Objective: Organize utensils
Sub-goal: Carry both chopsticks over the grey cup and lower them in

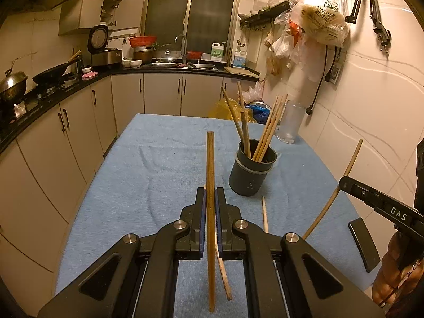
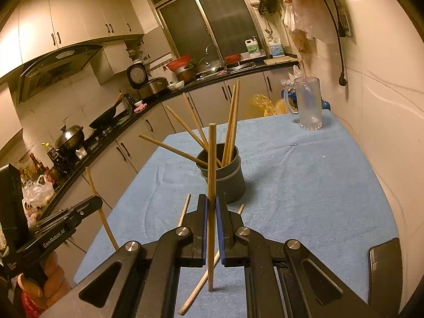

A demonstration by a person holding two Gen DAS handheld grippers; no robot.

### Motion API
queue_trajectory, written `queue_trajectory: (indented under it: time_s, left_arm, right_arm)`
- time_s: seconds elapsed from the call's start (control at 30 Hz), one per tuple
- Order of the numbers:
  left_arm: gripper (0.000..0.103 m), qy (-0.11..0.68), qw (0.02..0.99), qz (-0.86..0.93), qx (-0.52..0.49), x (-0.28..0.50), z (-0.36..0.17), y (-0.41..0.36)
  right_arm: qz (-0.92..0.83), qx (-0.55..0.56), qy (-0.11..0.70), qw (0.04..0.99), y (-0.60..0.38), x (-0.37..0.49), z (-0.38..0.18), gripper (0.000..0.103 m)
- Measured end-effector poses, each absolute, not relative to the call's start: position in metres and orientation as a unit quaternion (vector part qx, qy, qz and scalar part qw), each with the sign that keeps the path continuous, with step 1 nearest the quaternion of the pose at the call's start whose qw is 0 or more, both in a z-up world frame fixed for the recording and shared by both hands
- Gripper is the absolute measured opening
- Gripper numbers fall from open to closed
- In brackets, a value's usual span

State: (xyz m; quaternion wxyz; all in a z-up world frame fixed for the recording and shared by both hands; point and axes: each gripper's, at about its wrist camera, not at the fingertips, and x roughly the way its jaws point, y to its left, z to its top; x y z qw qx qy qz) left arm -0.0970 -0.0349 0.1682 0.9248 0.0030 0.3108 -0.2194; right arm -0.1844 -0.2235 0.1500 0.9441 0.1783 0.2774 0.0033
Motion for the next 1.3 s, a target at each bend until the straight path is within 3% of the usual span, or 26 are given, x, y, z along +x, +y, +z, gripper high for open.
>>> queue_trajectory:
  time_s: [1.3]
  left_arm:
    - [0.006, 0.311, 0.925, -0.220, -0.001, -0.100, 0.182, -0.033]
  right_arm:
    - [0.005, 0.204, 0.269, 0.941, -0.240, -0.190, 0.156, 0.007]
